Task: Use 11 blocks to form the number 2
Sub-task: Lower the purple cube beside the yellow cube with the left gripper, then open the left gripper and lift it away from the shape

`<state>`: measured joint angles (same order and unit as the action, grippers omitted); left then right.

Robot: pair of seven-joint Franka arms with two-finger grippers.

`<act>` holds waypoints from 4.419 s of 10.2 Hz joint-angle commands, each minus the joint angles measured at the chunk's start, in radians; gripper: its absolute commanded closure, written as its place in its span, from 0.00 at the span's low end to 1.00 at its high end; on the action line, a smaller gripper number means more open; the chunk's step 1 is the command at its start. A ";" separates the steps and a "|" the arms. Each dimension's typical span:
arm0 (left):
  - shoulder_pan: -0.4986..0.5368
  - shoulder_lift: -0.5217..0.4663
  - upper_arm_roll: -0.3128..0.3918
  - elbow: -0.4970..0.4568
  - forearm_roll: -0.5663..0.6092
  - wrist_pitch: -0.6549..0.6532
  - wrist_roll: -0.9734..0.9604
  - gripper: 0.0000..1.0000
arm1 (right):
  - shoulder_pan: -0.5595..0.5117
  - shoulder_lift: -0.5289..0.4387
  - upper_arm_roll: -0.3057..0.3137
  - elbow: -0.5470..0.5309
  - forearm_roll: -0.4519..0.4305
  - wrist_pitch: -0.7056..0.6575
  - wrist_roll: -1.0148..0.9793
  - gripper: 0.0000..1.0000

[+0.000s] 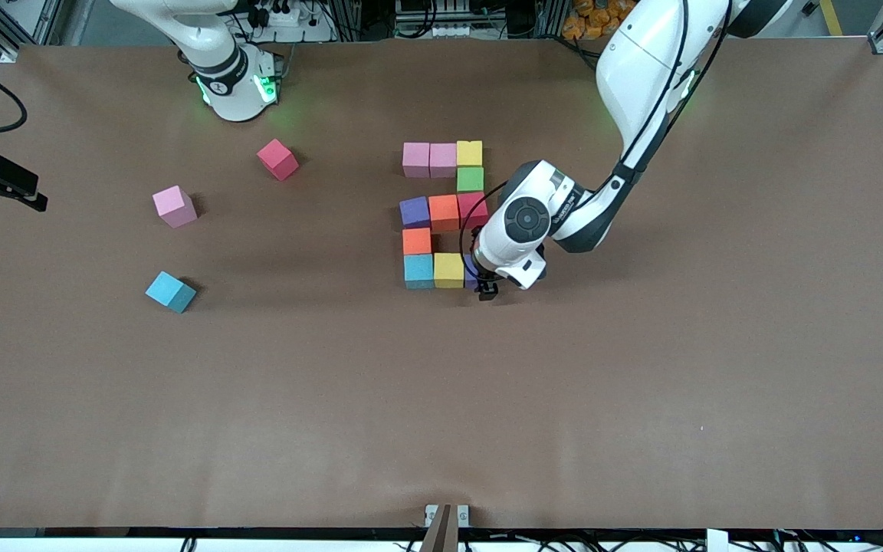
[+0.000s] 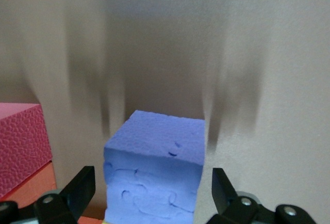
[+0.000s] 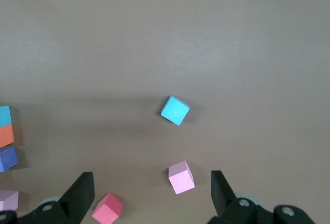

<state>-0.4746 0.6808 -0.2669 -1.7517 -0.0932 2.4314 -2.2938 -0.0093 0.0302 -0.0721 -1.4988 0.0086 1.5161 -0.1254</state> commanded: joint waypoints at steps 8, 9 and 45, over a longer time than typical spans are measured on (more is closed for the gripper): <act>0.074 -0.027 -0.057 0.046 -0.007 0.006 0.089 0.00 | -0.001 0.002 0.003 0.008 0.011 -0.004 0.009 0.00; 0.083 -0.032 -0.058 0.064 -0.011 0.006 0.100 0.00 | -0.001 0.002 0.003 0.008 0.011 -0.004 0.009 0.00; 0.398 -0.800 0.209 0.154 0.119 -0.927 2.074 0.00 | 0.018 -0.056 0.014 -0.047 0.010 0.015 0.004 0.00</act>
<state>-0.0995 -0.0480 -0.0428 -1.5180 0.0331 1.4961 -0.2419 0.0016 -0.0038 -0.0562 -1.5271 0.0098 1.5292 -0.1256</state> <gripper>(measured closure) 0.000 0.000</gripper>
